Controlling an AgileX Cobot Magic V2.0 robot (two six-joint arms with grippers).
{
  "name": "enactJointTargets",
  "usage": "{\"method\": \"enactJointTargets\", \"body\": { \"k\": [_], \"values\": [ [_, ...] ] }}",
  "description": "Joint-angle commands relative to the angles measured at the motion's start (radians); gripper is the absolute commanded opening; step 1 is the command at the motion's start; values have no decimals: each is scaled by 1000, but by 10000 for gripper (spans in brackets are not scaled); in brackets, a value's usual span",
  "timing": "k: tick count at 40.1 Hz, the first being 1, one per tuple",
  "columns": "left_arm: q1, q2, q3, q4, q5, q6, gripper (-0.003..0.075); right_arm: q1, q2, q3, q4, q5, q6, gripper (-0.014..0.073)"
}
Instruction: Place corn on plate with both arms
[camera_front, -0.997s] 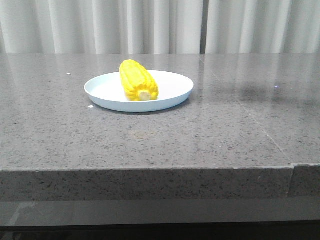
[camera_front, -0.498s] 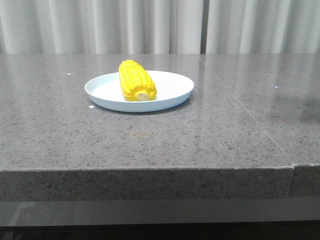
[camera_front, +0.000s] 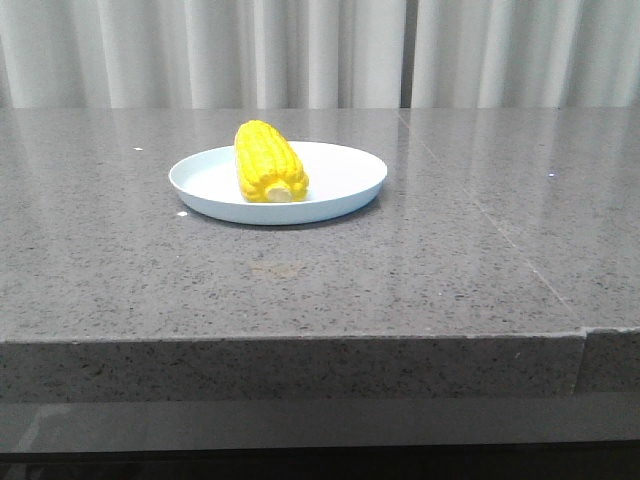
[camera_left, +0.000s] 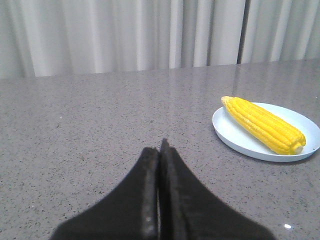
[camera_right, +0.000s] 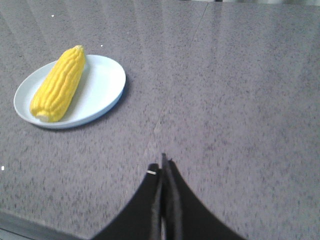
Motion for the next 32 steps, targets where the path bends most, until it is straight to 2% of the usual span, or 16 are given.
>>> {"method": "enactJointTargets", "body": {
  "k": [1,12,32],
  "values": [
    [-6,11,-24,9,-83,-2,-20,-6,-98,60,-8,-90,-11,-68],
    [-6,11,-24,9,-83,-2,-20,-6,-286,139,-8,-125,-11,-68],
    [-6,11,-24,9,-83,-2,-20,-6,-286,139,-8,-123,-11,-68]
  ]
}}
